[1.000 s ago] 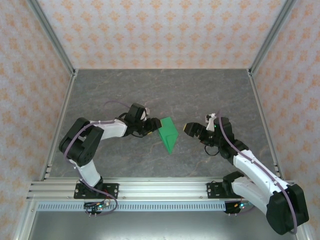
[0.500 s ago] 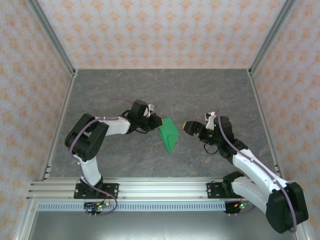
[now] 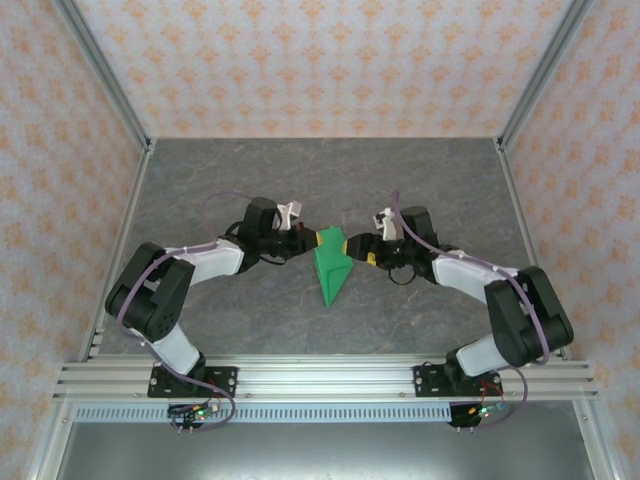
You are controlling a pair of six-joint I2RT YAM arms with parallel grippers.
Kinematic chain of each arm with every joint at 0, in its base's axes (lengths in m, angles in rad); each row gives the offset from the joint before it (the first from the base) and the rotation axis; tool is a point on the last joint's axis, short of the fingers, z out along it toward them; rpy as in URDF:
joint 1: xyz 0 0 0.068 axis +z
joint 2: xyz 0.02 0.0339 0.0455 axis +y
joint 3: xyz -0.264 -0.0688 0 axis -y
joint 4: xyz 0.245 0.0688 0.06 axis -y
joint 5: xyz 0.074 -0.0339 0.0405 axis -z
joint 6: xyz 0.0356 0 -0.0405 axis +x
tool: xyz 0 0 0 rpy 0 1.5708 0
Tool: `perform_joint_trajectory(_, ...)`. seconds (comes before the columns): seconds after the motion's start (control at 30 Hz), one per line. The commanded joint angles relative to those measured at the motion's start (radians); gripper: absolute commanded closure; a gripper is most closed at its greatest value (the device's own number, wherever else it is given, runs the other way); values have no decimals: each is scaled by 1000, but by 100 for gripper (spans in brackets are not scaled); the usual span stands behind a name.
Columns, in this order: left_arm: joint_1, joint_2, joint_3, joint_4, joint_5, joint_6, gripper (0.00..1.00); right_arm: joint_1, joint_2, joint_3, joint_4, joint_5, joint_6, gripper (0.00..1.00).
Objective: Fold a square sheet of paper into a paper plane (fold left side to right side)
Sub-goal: Fold the wing for the fifth time at the center of the table.
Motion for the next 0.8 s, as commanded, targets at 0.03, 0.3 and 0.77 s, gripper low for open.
perform_joint_trajectory(0.03, 16, -59, -24, 56, 105, 43, 100, -35, 57, 16, 119, -126, -66, 19)
perform_joint_trajectory(0.3, 16, -96, -12, 21, 147, 69, 100, -38, 144, 26, 235, -260, -46, 28)
perform_joint_trajectory(0.77, 15, -73, -16, 28, 155, 69, 100, -39, 176, 23, 220, -309, -68, 59)
